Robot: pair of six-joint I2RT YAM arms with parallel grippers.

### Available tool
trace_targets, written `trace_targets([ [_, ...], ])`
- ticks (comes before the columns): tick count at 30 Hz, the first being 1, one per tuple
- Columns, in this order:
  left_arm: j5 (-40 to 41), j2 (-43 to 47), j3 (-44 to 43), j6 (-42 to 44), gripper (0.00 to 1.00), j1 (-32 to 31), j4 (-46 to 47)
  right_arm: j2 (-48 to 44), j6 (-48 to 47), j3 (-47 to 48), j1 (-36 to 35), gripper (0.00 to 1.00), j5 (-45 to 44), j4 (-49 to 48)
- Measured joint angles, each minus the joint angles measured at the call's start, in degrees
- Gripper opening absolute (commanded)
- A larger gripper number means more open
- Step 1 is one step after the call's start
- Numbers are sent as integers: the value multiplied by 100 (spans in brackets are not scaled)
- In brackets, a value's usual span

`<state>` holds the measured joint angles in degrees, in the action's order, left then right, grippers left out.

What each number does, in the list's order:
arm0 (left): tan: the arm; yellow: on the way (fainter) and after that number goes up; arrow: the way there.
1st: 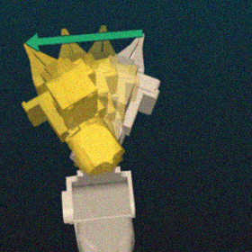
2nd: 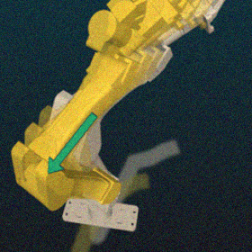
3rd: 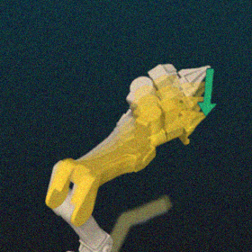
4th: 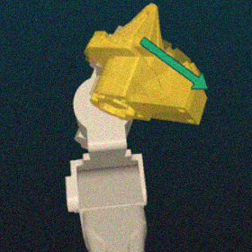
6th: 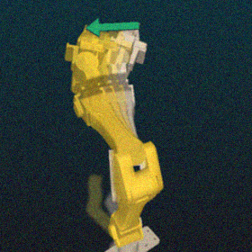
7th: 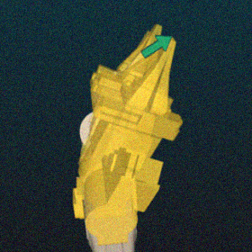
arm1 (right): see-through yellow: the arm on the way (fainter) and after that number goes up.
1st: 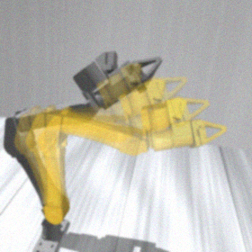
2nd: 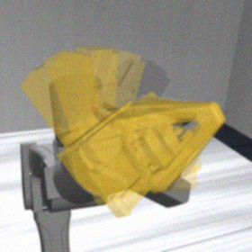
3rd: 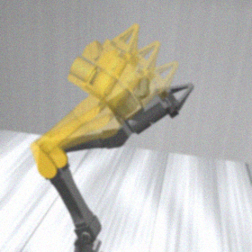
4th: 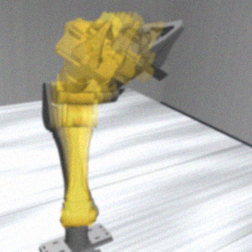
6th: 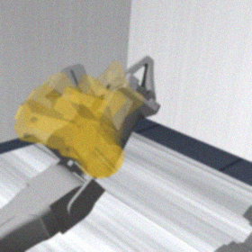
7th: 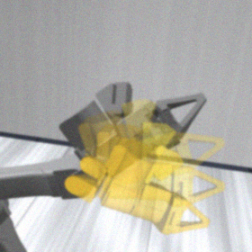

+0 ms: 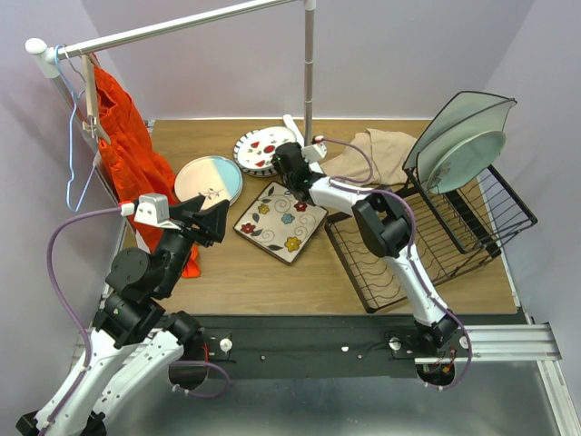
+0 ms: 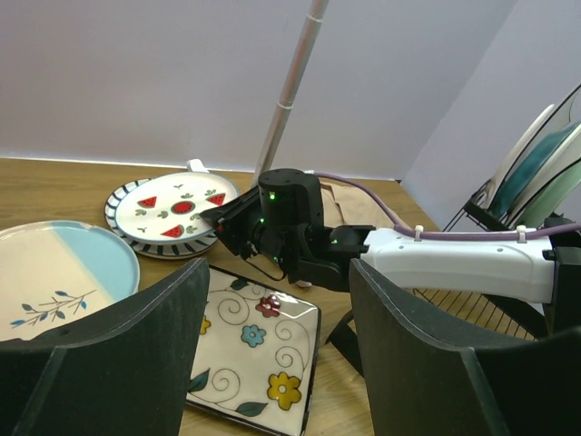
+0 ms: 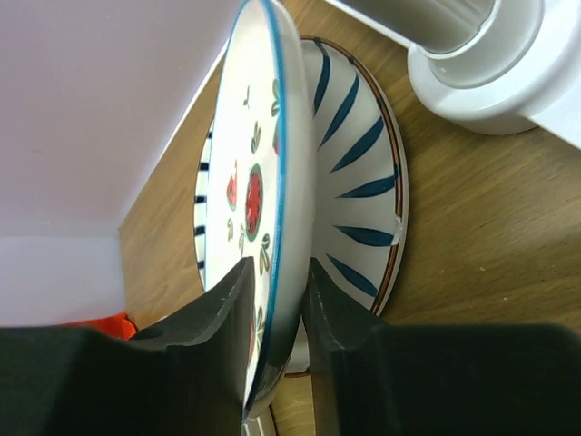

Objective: Unload the plates from the dish rack

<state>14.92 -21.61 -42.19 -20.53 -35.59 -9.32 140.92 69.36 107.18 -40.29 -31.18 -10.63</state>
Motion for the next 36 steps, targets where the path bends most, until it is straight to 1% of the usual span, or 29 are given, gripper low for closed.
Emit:
trace_targets([
  [5, 2, -2, 0, 2, 72, 0, 0, 0, -236, 127, 9, 42, 214, 162],
  [12, 7, -37, 0, 2, 72, 0, -2, -26, -474, 33, 9, 48, 236, 481],
  [17, 9, -57, 0, 2, 72, 2, -2, -105, -649, 31, 9, 49, 238, 787],
  [20, 13, -76, 0, 2, 72, 2, -7, -219, -772, 0, 9, 48, 245, 935],
  [28, 87, -81, 0, 0, 72, 2, -13, -337, -892, -4, 13, 42, 267, 1073],
  [32, 90, -81, 0, 2, 72, 2, -15, -337, -872, -4, 13, 36, 323, 1086],
  [34, 90, -81, 0, 2, 72, 0, -15, -337, -839, -4, 13, 26, 352, 1099],
  [36, 90, -81, 0, 2, 72, 2, -13, -337, -807, -4, 13, 19, 350, 1115],
])
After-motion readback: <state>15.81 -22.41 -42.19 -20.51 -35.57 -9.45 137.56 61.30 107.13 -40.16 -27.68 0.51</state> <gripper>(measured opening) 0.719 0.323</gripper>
